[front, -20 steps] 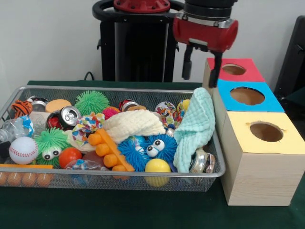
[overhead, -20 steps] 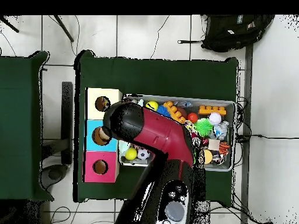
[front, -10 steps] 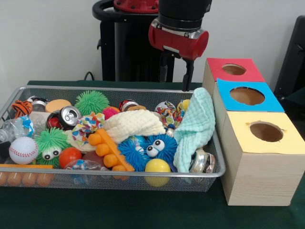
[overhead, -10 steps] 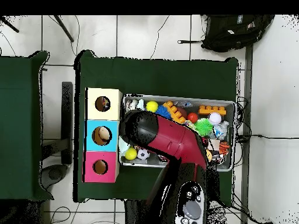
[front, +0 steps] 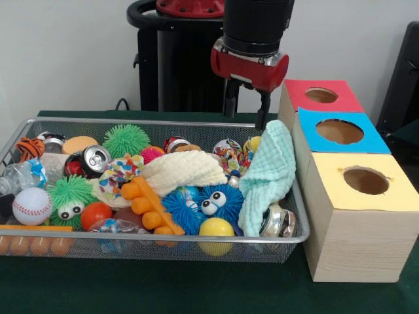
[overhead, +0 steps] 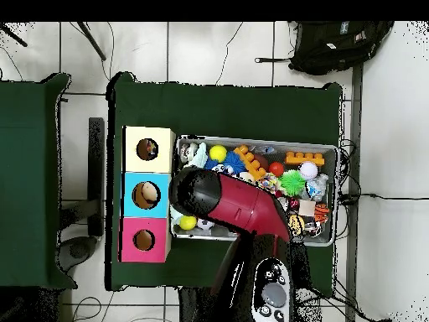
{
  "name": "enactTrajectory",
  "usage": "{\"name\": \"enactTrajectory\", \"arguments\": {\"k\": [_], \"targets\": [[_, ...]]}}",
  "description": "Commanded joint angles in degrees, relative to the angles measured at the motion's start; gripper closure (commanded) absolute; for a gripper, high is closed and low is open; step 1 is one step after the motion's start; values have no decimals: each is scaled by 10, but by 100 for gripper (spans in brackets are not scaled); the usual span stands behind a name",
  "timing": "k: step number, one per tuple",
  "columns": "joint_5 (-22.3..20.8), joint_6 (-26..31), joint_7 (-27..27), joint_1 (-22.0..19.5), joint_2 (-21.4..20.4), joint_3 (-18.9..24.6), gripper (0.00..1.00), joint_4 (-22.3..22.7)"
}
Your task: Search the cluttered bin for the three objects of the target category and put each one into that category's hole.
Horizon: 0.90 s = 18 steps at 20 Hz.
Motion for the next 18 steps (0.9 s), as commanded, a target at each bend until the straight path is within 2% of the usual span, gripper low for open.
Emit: {"name": "enactTrajectory", "arguments": {"k": [1,9,14,18], "targets": [[-30,-14,-3,-17,-5,72,0,47],[-45,-13,5,-20,-4,77,0,43],[-52,-13,35,2,-8,64,0,41],[-48,-16,38,12,-20,71,0,67]]}}
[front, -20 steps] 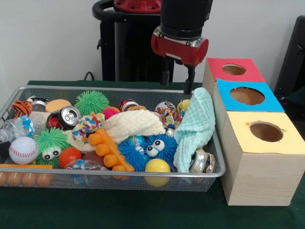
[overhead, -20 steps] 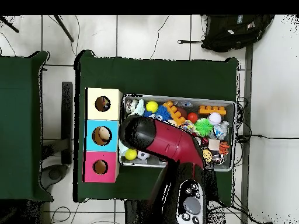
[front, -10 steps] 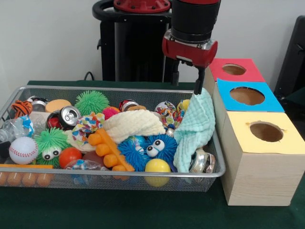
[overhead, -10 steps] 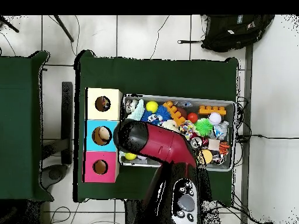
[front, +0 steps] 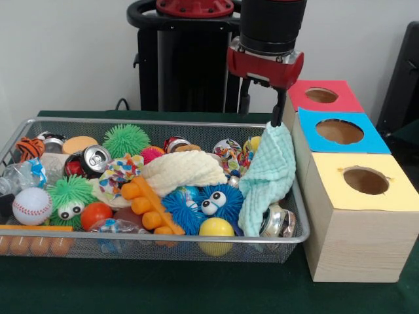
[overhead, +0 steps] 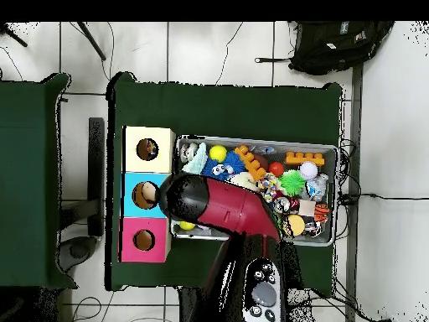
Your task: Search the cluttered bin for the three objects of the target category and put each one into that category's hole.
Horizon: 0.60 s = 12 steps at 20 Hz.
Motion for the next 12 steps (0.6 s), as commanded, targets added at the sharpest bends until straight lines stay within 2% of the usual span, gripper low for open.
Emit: {"name": "enactTrajectory", "arguments": {"k": [1,7,12], "targets": [[-22,-19,38,9,-6,50,0,56],[-10,-98,53,4,-6,72,0,106],[13,-188,79,-32,-13,120,0,176]]}}
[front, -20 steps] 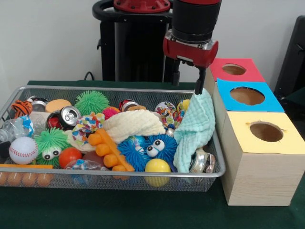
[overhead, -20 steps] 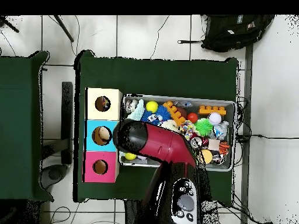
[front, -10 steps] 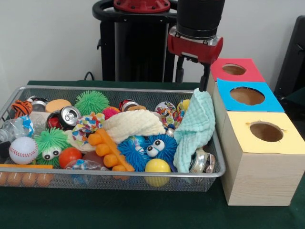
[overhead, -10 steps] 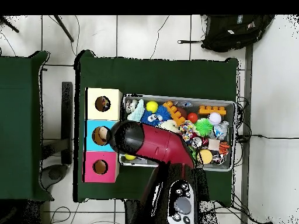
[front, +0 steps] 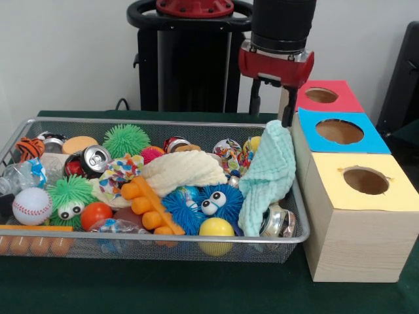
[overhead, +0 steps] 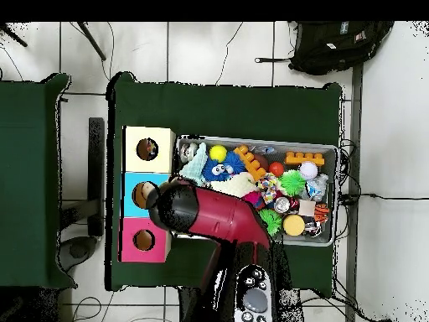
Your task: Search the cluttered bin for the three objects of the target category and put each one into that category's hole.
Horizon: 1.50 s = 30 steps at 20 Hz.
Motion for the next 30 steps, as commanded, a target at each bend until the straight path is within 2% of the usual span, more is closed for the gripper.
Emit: {"name": "enactTrajectory", "arguments": {"k": [1,6,11,18,30], "targets": [[13,-125,86,-37,1,104,0,137],[1,-197,112,-45,15,125,0,169],[-2,-204,106,-46,0,127,0,188],[-8,-259,115,-29,22,113,0,198],[-5,-290,116,-23,36,101,0,212]]}}
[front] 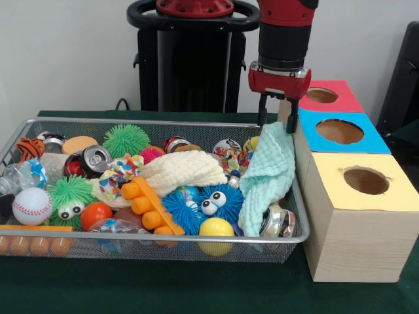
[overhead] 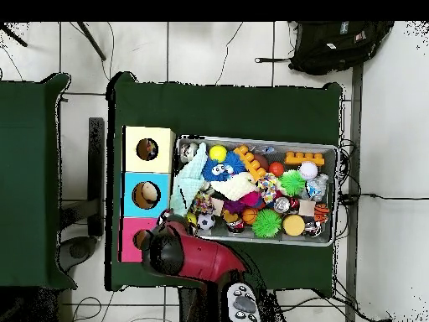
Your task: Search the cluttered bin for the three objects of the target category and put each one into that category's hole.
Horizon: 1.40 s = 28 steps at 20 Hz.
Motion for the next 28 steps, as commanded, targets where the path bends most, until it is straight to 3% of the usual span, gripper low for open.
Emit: {"name": "enactTrajectory", "arguments": {"k": [1,5,11,17,23,28], "targets": [[-6,-51,115,-1,19,30,0,30],[1,-22,105,-4,-1,25,0,33],[19,53,95,47,-36,-19,0,10],[1,117,49,8,-40,-7,0,-26],[1,176,62,43,-48,-32,0,-60],[-9,181,49,35,-28,-29,0,-81]]}}
